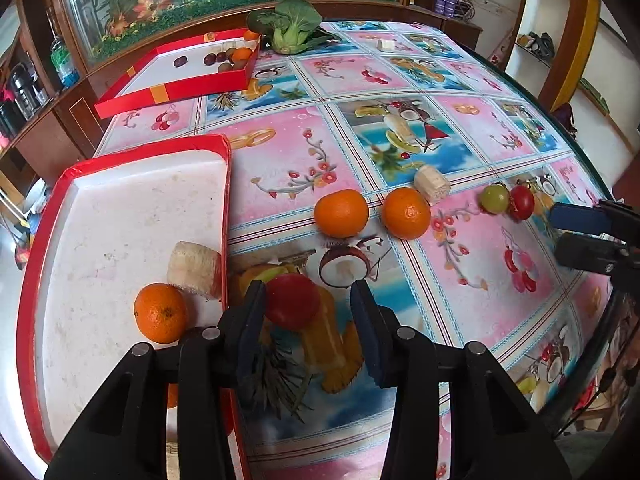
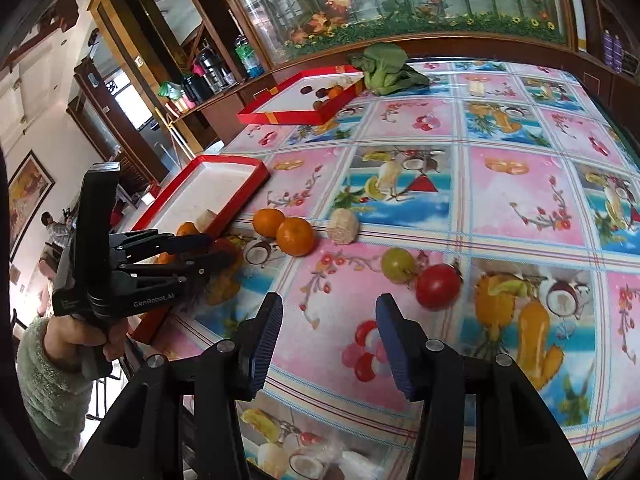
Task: Organize fruits
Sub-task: 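Grasp a red tomato with the left tool while the right grasps an orange, then carry the tomato and orange into the white tray and lower them, then open both tools to release the tomato and orange in the tray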
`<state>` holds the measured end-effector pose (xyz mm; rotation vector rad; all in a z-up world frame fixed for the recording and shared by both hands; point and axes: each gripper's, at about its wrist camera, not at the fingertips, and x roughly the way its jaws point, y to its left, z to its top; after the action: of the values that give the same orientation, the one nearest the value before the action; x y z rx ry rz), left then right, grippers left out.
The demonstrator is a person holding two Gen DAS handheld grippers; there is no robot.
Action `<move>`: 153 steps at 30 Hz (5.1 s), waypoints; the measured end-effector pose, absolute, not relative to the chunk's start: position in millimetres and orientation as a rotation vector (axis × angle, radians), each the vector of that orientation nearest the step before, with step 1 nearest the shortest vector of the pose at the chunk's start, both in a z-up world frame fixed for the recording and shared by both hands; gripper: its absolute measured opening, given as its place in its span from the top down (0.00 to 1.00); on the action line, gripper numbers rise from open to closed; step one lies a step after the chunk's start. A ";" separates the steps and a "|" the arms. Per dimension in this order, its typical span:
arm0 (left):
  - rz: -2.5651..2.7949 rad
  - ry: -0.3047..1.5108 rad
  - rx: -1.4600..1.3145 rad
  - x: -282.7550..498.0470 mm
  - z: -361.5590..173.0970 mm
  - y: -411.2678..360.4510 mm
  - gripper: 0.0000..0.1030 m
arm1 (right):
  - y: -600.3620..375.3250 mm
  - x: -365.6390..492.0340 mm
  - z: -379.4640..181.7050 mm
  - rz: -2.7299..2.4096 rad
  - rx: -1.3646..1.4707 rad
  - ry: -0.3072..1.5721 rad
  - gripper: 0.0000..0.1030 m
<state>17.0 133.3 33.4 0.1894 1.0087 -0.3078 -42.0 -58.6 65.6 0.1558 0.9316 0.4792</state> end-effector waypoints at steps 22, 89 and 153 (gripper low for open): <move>-0.248 0.996 0.294 23.9 22.9 133.9 0.73 | 34.5 36.5 15.7 0.450 -0.071 1.031 0.65; -0.123 1.012 -0.053 -73.3 53.4 266.9 0.73 | 35.1 -35.1 31.5 0.552 -0.048 1.000 0.66; -0.180 1.048 -0.172 -80.5 30.2 305.9 0.53 | 235.8 -20.5 33.9 1.043 -0.232 1.056 0.63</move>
<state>-80.5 305.9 30.2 -0.1718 1.0476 -0.1804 -20.5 235.8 33.9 -0.2322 1.0564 1.0426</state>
